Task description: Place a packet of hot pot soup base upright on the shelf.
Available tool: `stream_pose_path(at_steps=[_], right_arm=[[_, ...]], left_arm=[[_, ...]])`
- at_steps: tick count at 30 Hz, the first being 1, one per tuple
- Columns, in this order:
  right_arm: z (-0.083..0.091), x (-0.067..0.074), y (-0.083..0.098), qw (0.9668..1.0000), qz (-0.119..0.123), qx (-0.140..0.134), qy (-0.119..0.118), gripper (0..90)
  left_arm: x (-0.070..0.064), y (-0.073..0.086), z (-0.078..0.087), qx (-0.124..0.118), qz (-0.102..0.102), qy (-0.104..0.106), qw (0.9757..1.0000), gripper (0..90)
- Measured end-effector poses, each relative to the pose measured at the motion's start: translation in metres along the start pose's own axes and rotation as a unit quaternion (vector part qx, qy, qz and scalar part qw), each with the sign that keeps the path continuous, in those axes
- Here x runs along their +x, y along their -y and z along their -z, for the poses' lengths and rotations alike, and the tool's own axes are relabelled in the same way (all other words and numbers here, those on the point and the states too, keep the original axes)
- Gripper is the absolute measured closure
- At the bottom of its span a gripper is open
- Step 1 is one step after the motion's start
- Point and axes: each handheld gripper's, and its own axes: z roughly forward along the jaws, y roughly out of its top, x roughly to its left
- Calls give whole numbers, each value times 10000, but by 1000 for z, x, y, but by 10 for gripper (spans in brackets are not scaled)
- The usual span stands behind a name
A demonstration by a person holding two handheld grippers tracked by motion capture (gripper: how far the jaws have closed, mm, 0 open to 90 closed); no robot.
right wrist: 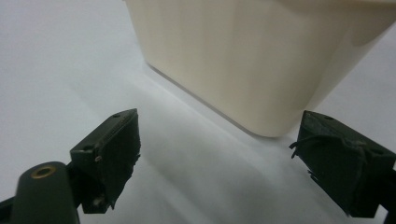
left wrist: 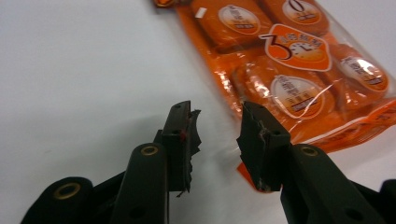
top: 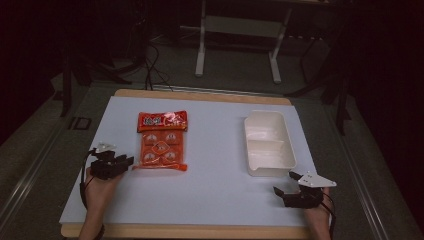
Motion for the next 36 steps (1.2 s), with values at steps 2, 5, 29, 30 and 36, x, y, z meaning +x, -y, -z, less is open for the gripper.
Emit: stream_pose_path(at_steps=[2,5,29,30,36], right_arm=[[0,0,0,10000,3,-1,-2,136],[0,0,0,10000,10,5,-5,136],[-1,1,0,10000,43,40,5,135],[-1,1,0,10000,43,41,5,135],[-1,1,0,10000,44,45,1,135]], left_arm=[[-2,-1,-3,41,-27,19,10000,646],[-5,-2,-11,171,-85,-18,9998,652],[-39,8,-11,590,-560,522,9953,891],[-41,10,-10,596,-579,595,9948,892],[-57,21,-3,667,-686,964,9907,895]])
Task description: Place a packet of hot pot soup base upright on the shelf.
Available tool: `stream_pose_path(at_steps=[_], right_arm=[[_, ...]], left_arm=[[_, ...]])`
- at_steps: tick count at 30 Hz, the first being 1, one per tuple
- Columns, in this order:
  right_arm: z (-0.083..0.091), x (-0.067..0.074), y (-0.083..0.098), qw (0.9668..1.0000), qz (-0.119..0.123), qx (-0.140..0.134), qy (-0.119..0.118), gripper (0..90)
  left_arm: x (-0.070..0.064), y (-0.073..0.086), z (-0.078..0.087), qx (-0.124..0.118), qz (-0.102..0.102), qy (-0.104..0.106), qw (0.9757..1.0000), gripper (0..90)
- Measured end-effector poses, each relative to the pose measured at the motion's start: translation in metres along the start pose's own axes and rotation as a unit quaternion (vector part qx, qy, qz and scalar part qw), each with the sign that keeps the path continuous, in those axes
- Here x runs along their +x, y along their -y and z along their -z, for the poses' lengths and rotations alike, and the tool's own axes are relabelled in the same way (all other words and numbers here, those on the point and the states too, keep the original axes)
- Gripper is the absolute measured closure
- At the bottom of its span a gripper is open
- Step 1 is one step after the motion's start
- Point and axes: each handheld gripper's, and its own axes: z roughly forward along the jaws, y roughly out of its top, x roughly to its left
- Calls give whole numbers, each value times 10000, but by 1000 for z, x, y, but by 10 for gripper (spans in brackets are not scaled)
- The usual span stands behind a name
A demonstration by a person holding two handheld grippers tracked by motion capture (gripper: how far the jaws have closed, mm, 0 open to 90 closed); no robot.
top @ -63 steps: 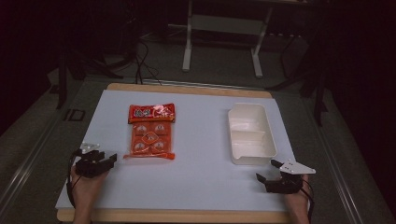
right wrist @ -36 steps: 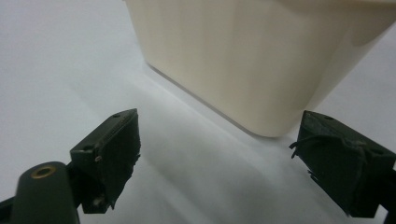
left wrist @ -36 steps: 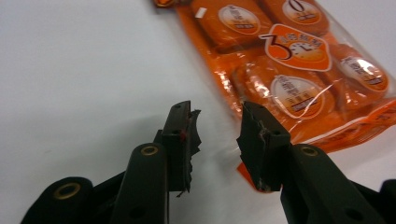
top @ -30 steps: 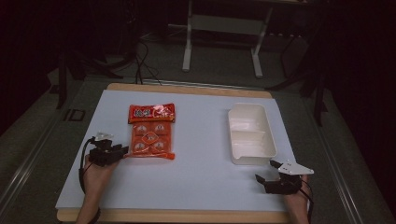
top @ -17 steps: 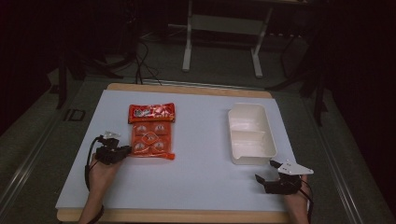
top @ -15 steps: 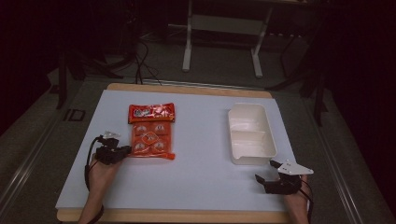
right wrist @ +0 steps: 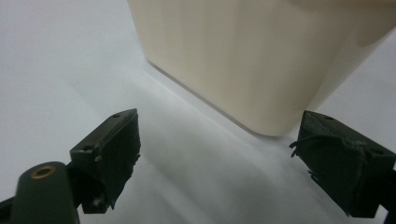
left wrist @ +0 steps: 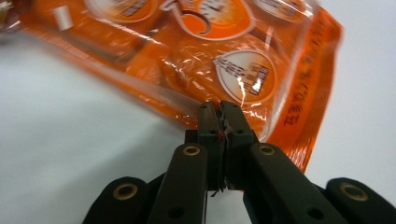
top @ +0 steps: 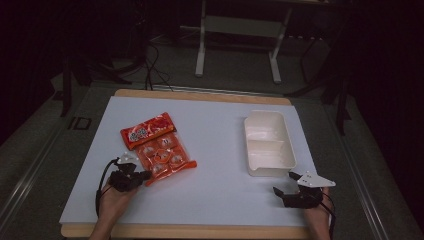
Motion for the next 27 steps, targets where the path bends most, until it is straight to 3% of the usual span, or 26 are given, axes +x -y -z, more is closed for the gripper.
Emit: stream_pose_path(at_steps=[5,9,11,21,22,23,25,27], right_arm=[[0,0,0,10000,3,2,3,135],[0,0,0,10000,3,1,0,135],[0,0,0,10000,1,5,-3,135],[0,0,0,10000,4,6,-9,136],[0,0,0,10000,5,14,-6,136],[0,0,0,10000,5,13,-7,135],[0,0,0,10000,-3,17,-12,136],[0,0,0,10000,0,12,-17,135]], left_arm=[[0,0,0,-26,-42,86,10000,865],[5,-5,5,-232,-108,22,9997,726],[8,-7,9,-330,-118,-158,9993,673],[33,-23,20,-619,39,-552,9965,524],[42,-28,22,-673,109,-703,9952,509],[42,-28,22,-673,109,-703,9952,499],[53,-34,24,-747,186,-899,9930,467],[61,-39,25,-777,280,-942,9921,431]])
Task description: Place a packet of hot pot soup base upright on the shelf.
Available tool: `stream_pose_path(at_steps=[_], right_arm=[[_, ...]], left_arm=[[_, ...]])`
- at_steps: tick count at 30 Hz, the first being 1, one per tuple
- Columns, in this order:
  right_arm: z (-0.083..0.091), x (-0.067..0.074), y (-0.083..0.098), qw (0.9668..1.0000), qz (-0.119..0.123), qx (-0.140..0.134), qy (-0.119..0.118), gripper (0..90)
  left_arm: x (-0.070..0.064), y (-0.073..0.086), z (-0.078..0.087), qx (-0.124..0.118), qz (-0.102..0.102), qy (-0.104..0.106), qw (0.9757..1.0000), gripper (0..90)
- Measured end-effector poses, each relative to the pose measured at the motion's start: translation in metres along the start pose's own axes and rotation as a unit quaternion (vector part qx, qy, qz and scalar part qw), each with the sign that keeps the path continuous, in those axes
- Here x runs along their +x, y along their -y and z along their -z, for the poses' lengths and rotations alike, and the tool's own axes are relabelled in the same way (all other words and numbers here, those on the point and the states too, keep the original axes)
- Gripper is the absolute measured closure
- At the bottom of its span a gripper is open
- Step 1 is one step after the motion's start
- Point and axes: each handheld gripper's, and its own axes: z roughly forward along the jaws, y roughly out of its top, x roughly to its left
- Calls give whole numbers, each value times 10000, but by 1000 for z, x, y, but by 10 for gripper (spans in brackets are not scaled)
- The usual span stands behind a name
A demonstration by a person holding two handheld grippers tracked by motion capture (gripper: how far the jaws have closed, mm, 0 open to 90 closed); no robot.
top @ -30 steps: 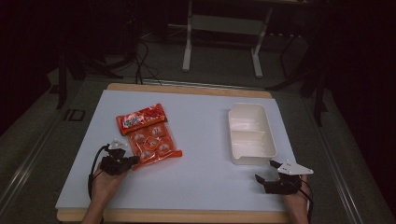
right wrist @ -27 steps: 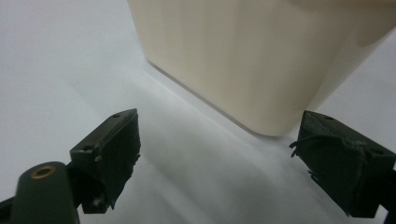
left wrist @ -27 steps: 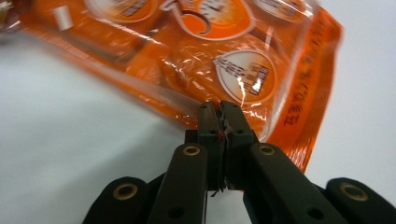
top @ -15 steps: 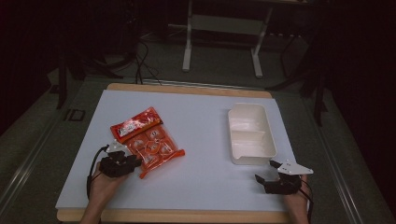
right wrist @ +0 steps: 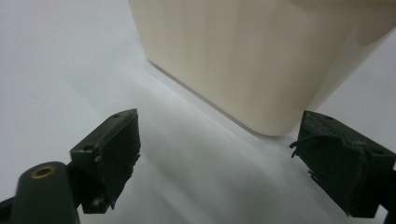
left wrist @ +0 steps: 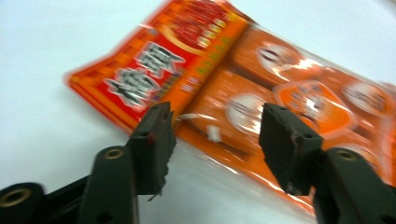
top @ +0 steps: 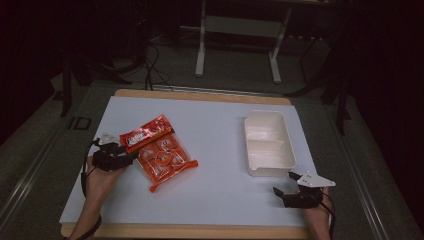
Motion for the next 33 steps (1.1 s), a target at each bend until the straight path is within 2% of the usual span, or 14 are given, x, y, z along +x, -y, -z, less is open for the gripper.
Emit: stream_pose_path(at_steps=[2,5,9,10,13,16,18,24,26,28,30,31,32,33], right_arm=[[0,0,0,10000,0,-1,-2,135],[0,0,0,10000,2,0,-2,136],[0,0,0,10000,3,-2,-6,135],[0,0,0,10000,3,-2,-6,135],[0,0,0,10000,1,0,-14,135],[0,0,0,10000,8,2,-11,136],[0,0,0,10000,10,2,-12,135],[0,0,0,10000,10,3,-16,136],[0,0,0,10000,10,1,-22,135],[0,0,0,10000,9,1,-19,135],[0,0,0,10000,12,-4,-30,136],[0,0,0,10000,12,-4,-30,136],[0,0,0,10000,15,-5,-33,135],[0,0,0,10000,17,-6,-36,136]], left_arm=[[4,-3,-1,-13,6,-49,10000,405],[18,-12,-8,47,93,-259,9996,365],[33,-18,-14,103,319,-440,9985,288],[33,-18,-14,103,319,-440,9985,273],[47,-20,-21,135,537,-424,9976,270],[51,-20,-25,204,563,-347,9976,292],[56,-21,-32,361,542,-297,9974,329],[62,-24,-43,446,721,-277,9960,350],[62,-23,-47,490,731,-211,9959,437],[63,-23,-51,557,779,-194,9952,449],[64,-22,-53,574,823,-172,9948,562],[63,-22,-52,521,842,-169,9949,562],[62,-22,-48,342,818,-96,9960,678],[62,-22,-48,342,818,-96,9960,724]])
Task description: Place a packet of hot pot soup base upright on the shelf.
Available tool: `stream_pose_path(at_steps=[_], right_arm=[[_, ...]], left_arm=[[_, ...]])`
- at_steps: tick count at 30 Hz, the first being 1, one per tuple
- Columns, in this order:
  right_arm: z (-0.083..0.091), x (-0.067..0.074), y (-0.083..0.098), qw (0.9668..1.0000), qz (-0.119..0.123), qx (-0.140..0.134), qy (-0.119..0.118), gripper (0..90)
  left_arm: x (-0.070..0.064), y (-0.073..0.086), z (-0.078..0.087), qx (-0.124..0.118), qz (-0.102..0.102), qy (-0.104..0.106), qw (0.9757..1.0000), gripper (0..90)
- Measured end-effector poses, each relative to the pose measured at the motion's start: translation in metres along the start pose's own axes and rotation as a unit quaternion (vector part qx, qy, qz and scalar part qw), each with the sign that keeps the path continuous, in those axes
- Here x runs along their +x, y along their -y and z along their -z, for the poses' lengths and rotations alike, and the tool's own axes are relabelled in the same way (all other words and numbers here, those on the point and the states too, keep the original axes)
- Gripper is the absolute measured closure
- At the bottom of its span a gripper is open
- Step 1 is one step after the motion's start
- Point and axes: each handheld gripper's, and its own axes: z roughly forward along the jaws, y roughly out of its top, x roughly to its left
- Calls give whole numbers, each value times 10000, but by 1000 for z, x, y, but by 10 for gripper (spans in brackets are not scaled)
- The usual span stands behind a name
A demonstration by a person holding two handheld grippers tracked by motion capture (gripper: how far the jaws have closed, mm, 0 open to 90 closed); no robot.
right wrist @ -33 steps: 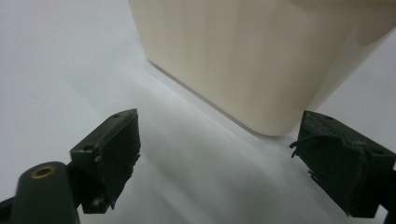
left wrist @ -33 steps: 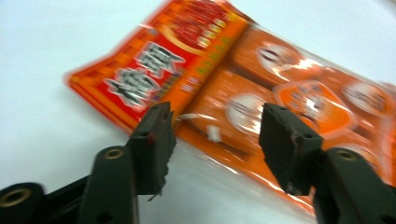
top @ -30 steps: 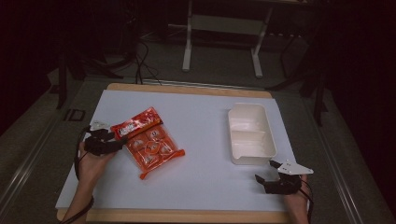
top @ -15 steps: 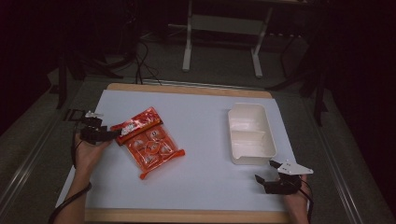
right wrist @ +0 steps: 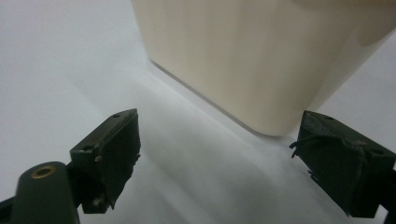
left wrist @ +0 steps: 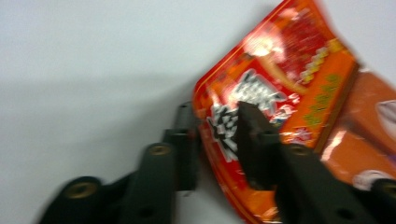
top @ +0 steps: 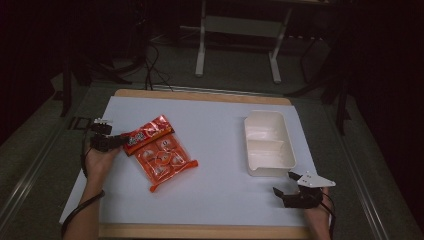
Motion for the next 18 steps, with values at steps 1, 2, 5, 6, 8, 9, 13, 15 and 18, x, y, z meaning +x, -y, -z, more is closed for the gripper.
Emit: stream_pose_path(at_steps=[1,2,5,6,8,9,13,15,18], right_arm=[[0,0,0,10000,0,2,-3,136],[0,0,0,10000,-4,0,-6,135],[0,0,0,10000,-3,4,-7,135],[0,0,0,10000,-1,6,-7,135],[0,0,0,10000,-1,8,-8,136],[0,0,0,10000,-2,10,-9,135],[0,0,0,10000,1,13,-15,135],[0,0,0,10000,0,14,-22,135],[0,0,0,10000,3,14,-31,135]], left_arm=[[-1,0,2,-48,-58,55,10000,790],[-4,0,7,-151,-218,167,9995,856],[-8,-1,12,-240,-428,434,9978,900],[-9,-2,13,-264,-481,528,9971,900],[-10,-2,13,-257,-482,637,9965,891],[-9,-2,13,-246,-482,695,9961,852],[-9,-3,8,-216,-395,738,9963,757],[-10,-4,5,-165,-383,686,9968,677],[-12,-6,0,-122,-403,661,9969,645]])
